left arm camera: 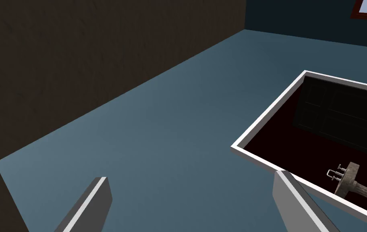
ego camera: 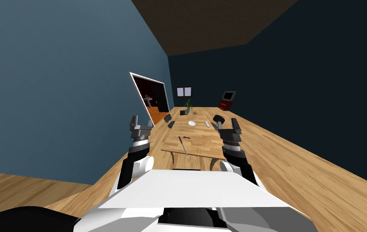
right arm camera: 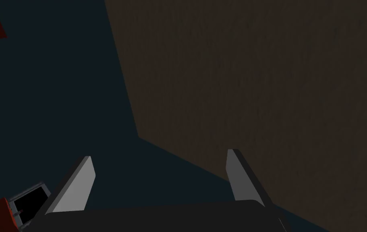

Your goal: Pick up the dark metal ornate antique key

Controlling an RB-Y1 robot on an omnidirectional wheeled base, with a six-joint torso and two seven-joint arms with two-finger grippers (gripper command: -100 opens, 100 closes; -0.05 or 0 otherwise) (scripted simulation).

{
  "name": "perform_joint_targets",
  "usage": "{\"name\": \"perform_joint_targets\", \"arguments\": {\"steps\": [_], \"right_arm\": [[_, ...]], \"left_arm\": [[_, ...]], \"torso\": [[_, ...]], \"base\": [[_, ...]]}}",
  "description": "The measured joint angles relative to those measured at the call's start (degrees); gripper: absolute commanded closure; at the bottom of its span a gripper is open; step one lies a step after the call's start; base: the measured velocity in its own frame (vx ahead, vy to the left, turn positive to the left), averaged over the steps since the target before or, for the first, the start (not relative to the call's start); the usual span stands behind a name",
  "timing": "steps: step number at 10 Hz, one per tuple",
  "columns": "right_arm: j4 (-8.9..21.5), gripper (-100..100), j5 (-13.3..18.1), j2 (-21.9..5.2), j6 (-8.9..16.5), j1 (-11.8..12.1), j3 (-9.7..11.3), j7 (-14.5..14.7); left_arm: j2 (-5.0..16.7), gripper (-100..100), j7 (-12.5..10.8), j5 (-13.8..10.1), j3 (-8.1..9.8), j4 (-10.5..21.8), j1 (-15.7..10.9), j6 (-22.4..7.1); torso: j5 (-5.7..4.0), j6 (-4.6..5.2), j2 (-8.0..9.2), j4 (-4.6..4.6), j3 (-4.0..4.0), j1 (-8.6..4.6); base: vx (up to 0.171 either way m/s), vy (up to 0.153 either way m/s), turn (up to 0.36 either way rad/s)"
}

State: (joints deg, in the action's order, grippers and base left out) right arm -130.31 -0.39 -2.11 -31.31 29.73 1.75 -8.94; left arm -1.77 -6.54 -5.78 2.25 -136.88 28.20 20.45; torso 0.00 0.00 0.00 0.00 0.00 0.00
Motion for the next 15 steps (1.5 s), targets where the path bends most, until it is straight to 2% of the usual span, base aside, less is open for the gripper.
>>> {"name": "perform_joint_targets", "arguments": {"steps": [3,4,5,8,9,10,11,13,14,15], "right_arm": [[3.2,-100,1.4,-3.5,0.8,1.1,2.8,-0.1],[4.5,-100,1.9,-4.9,0.6,2.3,3.9,-0.3],[4.5,-100,2.7,-6.2,1.7,3.6,5.5,-0.3],[7.5,-100,3.6,-8.6,2.0,5.0,7.3,-0.5],[8.9,-100,4.5,-9.2,2.1,5.8,9.0,-0.1],[9.9,-100,5.0,-11.3,2.2,7.2,10.1,-0.2],[11.1,-100,5.4,-12.0,2.7,7.1,10.7,-0.2],[14.3,-100,6.2,-13.8,3.2,7.2,12.3,-0.1],[16.6,-100,7.1,-14.7,2.5,8.3,13.8,0.4],[19.2,-100,8.6,-15.3,2.6,8.8,16.4,1.4]], "left_arm": [[0.0,0,0.0,0.0,0.0,0.0,0.0,0.0],[0.0,0,0.0,0.0,0.0,0.0,0.0,0.0],[0.0,0,0.0,0.0,0.0,0.0,0.0,0.0],[0.0,0,0.0,0.0,0.0,0.0,0.0,0.0],[0.0,0,0.0,0.0,0.0,0.0,0.0,0.0],[0.0,0,0.0,0.0,0.0,0.0,0.0,0.0],[0.0,0,0.0,0.0,0.0,0.0,0.0,0.0],[0.0,0,0.0,0.0,0.0,0.0,0.0,0.0],[0.0,0,0.0,0.0,0.0,0.0,0.0,0.0],[0.0,0,0.0,0.0,0.0,0.0,0.0,0.0]], "torso": [[-0.02,-0.01,0.66,0.14,0.38,-0.09],[-0.03,0.0,0.63,0.14,0.37,-0.12],[-0.04,0.0,0.63,0.14,0.37,-0.21],[-0.03,0.01,0.33,0.09,0.2,-0.14],[-0.03,-0.01,0.35,0.08,0.21,-0.11],[-0.03,-0.01,0.49,0.11,0.28,-0.15],[-0.04,0.01,0.41,0.11,0.25,-0.14],[-0.04,0.02,0.3,0.08,0.19,-0.16],[-0.04,0.0,0.31,0.07,0.18,-0.15],[-0.03,-0.02,0.41,0.1,0.24,-0.09]], "base": [[-0.168,-0.022,0.126],[-0.152,-0.053,0.143],[-0.116,-0.039,0.048],[-0.089,-0.023,0.101],[-0.136,-0.025,0.213],[-0.104,-0.019,0.087],[-0.095,-0.016,0.183],[-0.076,-0.021,0.103],[-0.119,-0.004,0.302],[-0.095,-0.004,0.118]]}}
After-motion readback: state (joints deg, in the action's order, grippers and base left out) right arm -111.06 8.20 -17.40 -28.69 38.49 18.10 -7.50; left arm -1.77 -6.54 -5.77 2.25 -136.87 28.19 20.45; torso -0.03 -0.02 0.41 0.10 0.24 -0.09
